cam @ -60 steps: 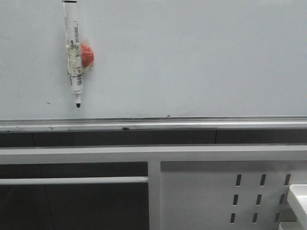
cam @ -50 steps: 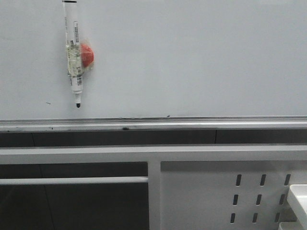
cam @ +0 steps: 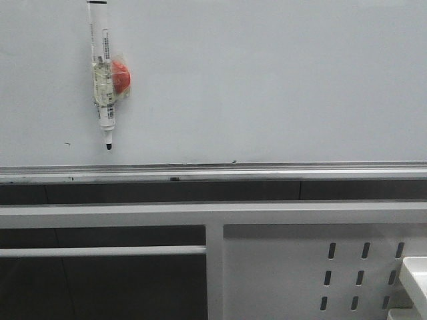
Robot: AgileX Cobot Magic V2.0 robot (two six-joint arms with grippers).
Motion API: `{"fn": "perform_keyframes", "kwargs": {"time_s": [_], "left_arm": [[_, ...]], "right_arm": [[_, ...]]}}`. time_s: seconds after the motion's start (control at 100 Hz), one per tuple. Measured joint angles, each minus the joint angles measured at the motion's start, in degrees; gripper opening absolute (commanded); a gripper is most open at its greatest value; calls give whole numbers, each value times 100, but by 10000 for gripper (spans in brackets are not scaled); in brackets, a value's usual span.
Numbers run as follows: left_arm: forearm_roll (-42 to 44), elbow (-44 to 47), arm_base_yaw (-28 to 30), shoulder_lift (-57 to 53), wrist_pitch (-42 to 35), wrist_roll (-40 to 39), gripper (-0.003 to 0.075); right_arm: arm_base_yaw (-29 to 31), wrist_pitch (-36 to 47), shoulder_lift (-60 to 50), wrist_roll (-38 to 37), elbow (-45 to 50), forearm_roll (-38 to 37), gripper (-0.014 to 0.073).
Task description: Write number 1 on whiteboard
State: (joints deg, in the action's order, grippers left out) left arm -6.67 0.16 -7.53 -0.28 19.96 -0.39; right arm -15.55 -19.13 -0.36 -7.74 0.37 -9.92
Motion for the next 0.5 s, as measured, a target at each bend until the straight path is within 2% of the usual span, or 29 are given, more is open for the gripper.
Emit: {"fn": "perform_keyframes", "kwargs": {"time_s": [0.5], "left_arm": [[0,0,0,0,0,0,-20]], "right_arm": [[0,-13,0,-12,0,-80,-50]]}}
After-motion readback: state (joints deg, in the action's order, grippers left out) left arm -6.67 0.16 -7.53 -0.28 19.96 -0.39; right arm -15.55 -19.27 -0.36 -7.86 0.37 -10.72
